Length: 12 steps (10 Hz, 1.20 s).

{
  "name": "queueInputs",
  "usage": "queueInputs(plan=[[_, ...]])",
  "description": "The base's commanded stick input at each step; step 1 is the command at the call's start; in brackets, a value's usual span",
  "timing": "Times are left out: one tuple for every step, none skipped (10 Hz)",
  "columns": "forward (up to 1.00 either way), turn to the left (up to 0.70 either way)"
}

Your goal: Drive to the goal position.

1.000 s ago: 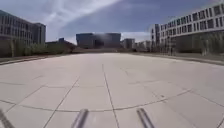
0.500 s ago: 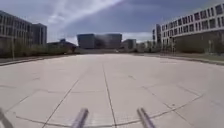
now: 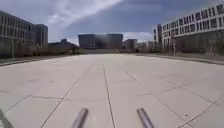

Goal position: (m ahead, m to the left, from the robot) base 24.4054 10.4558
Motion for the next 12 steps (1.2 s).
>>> queueInputs(plan=[[0.5,0.0],[0.5,0.0],[0.5,0.0],[0.5,0.15],[0.5,0.5],[0.5,0.37],[0.5,0.0],[0.5,0.0],[0.5,0.0],[0.5,0.0],[0.5,0.0],[0.5,0.0]])
